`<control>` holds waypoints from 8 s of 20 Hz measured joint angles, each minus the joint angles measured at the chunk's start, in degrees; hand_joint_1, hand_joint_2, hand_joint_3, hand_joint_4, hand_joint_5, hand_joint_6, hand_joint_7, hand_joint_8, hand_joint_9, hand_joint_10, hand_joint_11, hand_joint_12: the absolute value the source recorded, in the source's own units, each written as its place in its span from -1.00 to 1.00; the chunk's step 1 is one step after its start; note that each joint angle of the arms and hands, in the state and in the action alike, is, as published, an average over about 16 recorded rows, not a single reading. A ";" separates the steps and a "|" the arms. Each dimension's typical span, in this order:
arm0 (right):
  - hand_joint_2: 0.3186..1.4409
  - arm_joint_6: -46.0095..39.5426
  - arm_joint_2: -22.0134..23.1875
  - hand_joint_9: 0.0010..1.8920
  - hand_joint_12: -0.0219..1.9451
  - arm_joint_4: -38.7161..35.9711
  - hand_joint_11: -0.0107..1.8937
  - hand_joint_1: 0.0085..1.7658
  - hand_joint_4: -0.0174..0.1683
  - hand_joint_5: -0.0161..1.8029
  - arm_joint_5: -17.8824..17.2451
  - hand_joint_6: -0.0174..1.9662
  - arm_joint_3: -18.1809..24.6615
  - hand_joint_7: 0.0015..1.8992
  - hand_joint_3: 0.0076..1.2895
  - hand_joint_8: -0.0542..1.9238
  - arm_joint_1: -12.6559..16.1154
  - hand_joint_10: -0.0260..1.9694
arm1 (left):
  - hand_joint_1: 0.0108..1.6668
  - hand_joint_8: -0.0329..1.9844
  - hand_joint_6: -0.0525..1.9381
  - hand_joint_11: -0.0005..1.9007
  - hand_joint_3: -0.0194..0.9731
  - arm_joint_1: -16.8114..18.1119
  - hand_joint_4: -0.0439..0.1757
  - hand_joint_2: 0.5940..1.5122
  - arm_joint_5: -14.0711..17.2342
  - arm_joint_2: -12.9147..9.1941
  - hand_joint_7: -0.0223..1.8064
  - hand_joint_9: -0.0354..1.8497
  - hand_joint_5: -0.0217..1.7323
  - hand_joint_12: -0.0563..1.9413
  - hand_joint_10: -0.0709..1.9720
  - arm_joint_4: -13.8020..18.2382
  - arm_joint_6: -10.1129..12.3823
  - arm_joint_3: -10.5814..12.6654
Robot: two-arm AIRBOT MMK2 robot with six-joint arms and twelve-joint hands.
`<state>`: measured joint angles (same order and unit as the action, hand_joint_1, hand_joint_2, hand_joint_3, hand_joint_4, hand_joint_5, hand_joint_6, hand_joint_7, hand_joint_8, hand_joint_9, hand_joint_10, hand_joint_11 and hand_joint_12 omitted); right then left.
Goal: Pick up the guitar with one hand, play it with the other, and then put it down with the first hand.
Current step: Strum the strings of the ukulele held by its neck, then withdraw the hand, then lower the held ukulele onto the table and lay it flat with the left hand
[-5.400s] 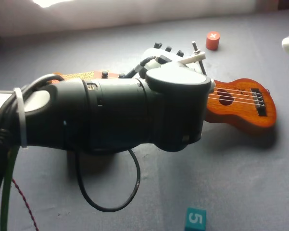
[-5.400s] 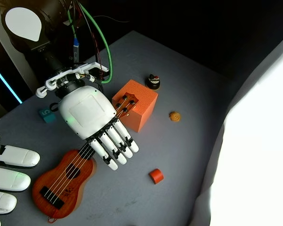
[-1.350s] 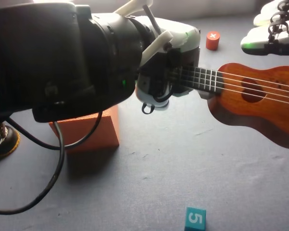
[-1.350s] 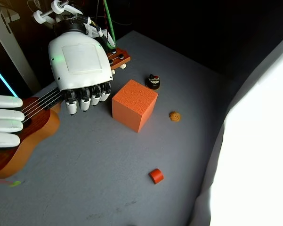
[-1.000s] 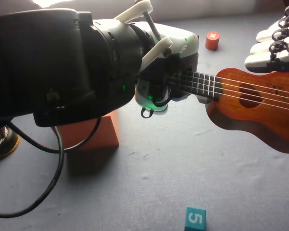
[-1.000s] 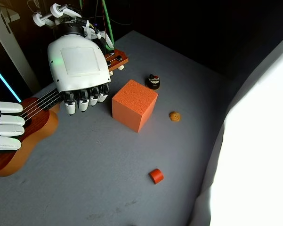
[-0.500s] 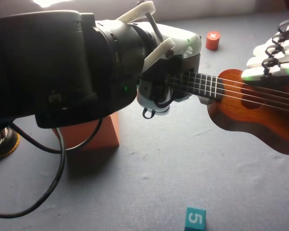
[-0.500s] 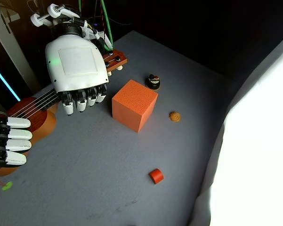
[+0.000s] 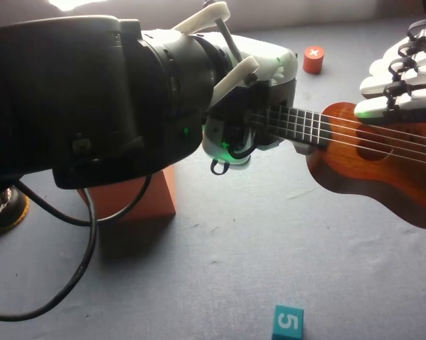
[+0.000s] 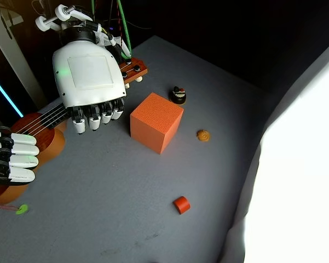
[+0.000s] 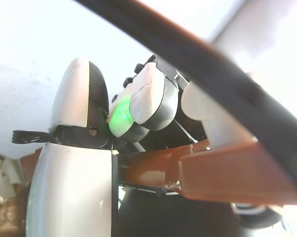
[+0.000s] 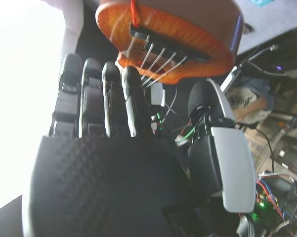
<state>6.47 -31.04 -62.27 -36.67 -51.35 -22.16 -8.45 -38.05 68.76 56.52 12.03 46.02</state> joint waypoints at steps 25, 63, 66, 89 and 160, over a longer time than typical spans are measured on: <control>0.70 -0.45 2.22 -0.79 -0.30 -0.34 -0.98 -0.60 -0.82 -0.57 -7.72 -0.93 1.93 -0.77 -0.99 -0.92 -1.05 -0.96 | 0.81 0.98 0.94 0.55 -0.98 0.01 -0.39 0.05 0.03 0.02 0.50 0.57 0.52 0.98 0.97 0.01 -0.11 0.04; 0.76 16.33 1.39 -0.83 -0.17 33.89 -0.98 -0.62 -0.82 -0.75 4.23 -0.95 -0.43 -0.79 -0.99 -0.92 4.84 -0.96 | 0.81 0.98 0.94 0.55 -0.99 -10.61 -0.62 0.05 -14.04 -0.39 0.49 0.55 0.52 0.98 0.96 14.72 20.17 -2.28; 0.77 16.33 1.39 -0.83 -0.17 33.67 -0.98 -0.62 -0.82 -0.75 4.16 -0.95 -0.39 -0.79 -0.99 -0.92 4.83 -0.96 | 0.81 0.98 0.94 0.56 -0.99 -12.93 -0.62 0.05 -14.28 -0.05 0.49 0.54 0.52 0.98 0.96 17.45 23.16 -2.65; 0.78 16.33 1.39 -0.84 -0.35 32.97 -0.98 -0.64 -0.82 -0.73 3.70 -0.95 -0.22 -0.77 -0.99 -0.92 4.71 -0.96 | 0.81 0.98 0.94 0.56 -0.99 -17.05 -0.64 0.05 -10.52 2.30 0.49 0.53 0.52 0.98 0.95 29.95 30.82 1.65; 0.73 16.33 1.39 -0.85 -0.33 32.62 -0.98 -0.56 -0.82 -0.74 3.51 -0.95 0.41 -0.80 -0.99 -0.92 4.64 -0.96 | -0.91 -0.88 -0.86 -0.98 -0.92 -30.04 -0.20 -0.22 -9.78 1.98 -0.84 -0.86 -0.90 -0.46 -0.74 40.89 42.57 0.78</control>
<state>22.81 -29.65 -29.65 -33.17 -50.93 -17.52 -38.49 -47.84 70.73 97.41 54.60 46.80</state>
